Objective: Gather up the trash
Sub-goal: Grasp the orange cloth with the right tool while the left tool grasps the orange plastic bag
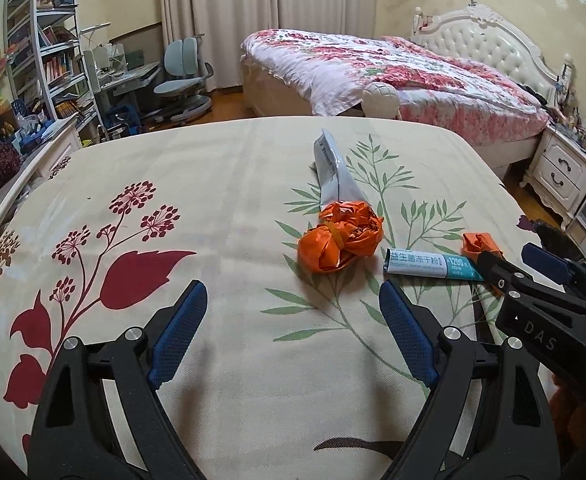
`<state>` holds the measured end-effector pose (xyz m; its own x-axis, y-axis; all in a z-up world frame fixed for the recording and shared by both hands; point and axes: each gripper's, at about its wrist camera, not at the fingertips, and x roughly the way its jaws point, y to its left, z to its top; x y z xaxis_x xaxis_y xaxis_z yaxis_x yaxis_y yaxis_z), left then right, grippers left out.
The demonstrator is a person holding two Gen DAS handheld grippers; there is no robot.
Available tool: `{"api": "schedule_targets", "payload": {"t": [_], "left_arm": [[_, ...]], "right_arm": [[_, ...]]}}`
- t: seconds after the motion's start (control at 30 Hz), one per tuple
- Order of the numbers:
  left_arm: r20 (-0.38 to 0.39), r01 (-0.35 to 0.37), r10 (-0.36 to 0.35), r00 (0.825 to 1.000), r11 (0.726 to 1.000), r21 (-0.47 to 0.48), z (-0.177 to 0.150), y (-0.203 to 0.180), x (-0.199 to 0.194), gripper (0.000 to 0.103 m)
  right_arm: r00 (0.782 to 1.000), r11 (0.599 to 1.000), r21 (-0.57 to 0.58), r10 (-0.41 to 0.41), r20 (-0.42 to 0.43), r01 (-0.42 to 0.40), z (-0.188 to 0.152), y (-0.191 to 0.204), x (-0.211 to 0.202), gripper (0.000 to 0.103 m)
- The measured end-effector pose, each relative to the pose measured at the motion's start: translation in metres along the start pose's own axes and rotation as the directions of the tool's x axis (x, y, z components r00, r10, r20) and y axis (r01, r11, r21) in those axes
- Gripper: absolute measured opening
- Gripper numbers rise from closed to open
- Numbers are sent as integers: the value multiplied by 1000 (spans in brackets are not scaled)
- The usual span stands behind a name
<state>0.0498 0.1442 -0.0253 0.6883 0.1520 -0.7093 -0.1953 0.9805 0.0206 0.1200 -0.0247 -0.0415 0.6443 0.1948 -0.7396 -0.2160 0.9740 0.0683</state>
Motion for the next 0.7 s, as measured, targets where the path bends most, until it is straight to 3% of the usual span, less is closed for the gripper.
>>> {"api": "schedule_targets", "payload": {"t": [0.1, 0.63, 0.7], "left_arm": [[-2, 6, -6, 1000, 1000, 1, 2, 0, 4, 86], [-5, 33, -33, 999, 998, 44, 25, -11, 29, 85], [-16, 44, -43, 999, 998, 49, 27, -12, 33, 79]], "right_arm": [[999, 1000, 22, 21, -26, -20, -1, -5, 5, 34], [998, 999, 20, -48, -32, 49, 5, -22, 10, 34], [998, 999, 19, -48, -33, 49, 6, -22, 10, 34]]}}
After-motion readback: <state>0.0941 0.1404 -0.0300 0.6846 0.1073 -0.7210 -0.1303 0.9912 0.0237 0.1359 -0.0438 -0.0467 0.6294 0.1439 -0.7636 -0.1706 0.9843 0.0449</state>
